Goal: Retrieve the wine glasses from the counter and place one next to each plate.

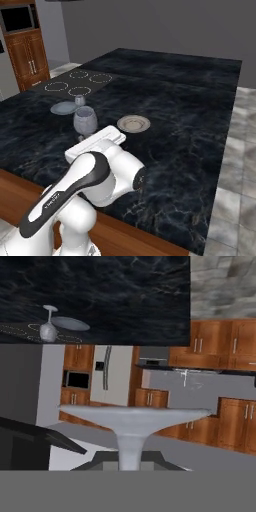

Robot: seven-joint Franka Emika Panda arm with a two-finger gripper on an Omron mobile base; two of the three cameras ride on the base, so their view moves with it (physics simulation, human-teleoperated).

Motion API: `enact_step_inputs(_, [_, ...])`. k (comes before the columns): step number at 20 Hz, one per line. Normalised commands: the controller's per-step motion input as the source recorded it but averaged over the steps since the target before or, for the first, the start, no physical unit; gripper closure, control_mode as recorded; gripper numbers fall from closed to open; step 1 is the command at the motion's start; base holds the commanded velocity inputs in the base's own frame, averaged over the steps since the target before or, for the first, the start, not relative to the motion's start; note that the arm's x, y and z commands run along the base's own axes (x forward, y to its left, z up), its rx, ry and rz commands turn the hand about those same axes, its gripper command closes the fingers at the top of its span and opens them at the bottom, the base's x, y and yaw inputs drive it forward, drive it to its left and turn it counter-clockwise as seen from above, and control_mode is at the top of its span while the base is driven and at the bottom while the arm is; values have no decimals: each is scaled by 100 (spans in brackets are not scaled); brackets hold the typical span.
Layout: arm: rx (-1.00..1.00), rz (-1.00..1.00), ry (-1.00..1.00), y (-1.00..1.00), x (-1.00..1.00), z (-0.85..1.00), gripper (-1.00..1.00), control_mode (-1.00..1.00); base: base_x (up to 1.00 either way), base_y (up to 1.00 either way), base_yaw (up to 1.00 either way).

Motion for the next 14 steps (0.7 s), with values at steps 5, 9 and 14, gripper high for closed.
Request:
enact_step_inputs(5, [0, 4, 2, -45, 87, -1, 100, -100, 0, 0, 0])
enact_step_inputs(9, [1, 3, 6, -58, 67, 0, 100, -100, 0, 0, 0])
enact_step_inputs(14, [0, 4, 6, -58, 68, -9, 100, -100, 0, 0, 0])
